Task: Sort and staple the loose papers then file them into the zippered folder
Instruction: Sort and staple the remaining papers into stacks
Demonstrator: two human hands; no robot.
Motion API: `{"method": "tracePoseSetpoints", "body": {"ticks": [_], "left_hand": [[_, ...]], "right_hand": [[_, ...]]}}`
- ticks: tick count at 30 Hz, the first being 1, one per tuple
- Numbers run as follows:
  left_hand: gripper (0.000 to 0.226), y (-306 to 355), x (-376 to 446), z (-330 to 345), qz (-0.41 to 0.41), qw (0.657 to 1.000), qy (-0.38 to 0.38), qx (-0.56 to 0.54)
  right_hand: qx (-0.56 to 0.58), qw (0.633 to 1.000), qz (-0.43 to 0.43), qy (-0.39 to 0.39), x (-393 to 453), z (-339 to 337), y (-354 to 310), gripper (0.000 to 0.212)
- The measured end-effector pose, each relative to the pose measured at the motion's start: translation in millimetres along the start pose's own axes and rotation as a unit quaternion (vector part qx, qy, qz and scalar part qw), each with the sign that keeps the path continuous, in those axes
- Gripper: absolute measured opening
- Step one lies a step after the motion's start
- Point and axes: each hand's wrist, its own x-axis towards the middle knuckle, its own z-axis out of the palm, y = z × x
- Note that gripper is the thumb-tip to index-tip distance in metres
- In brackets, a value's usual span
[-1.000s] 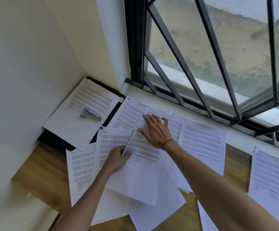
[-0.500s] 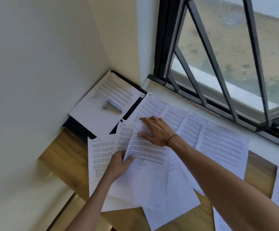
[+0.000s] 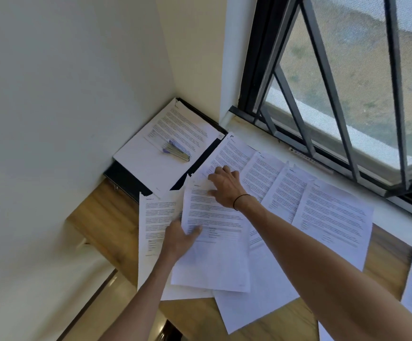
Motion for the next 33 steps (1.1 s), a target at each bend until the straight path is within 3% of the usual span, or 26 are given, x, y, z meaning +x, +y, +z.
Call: {"method": "tracePoseSetpoints", "body": {"ticks": [6,9,12,15,19,22,25,33], "left_hand": [[0.058,10.5,-1.0,-5.5,0.082,0.980,0.157,0.088],[0.069,29.1,12.9,-21.7,0.137,0.963,0.223,0.072],[0.056,52.6,38.5,-43.4,0.121,0.986,0.114,-0.010],[0.036,68.0,57.7,-48.5,0.110,0.993,-0.015,-0.049],[0.029,71.6,68.5,-43.9,0.096,0.992,0.015,-0.082],[0.023,63.5,73.9,-41.8,0.066,0.993,0.042,-0.084],[0.024,61.1,72.5,-40.4,0.070,0.995,0.055,-0.049],[0.026,67.8,69.8,-42.0,0.071,0.994,0.060,-0.050]], "right_hand": [[0.108,0.994,-0.034,-0.002,-4.8,-26.8,4.6,0.008],[0.114,0.991,-0.069,0.016,-8.1,-44.1,3.0,0.006],[0.134,0.988,-0.072,0.042,-6.4,-65.2,-0.2,0.016],[0.127,0.984,-0.073,0.105,-1.8,-81.4,-2.3,0.010],[0.087,0.963,0.004,0.254,-6.1,-81.4,10.4,0.047],[0.089,0.936,0.069,0.334,-34.2,-55.1,20.4,0.048],[0.094,0.939,0.095,0.318,-78.7,-3.7,23.3,0.048],[-0.008,0.988,0.059,0.140,-160.8,86.3,33.7,0.064]]}}
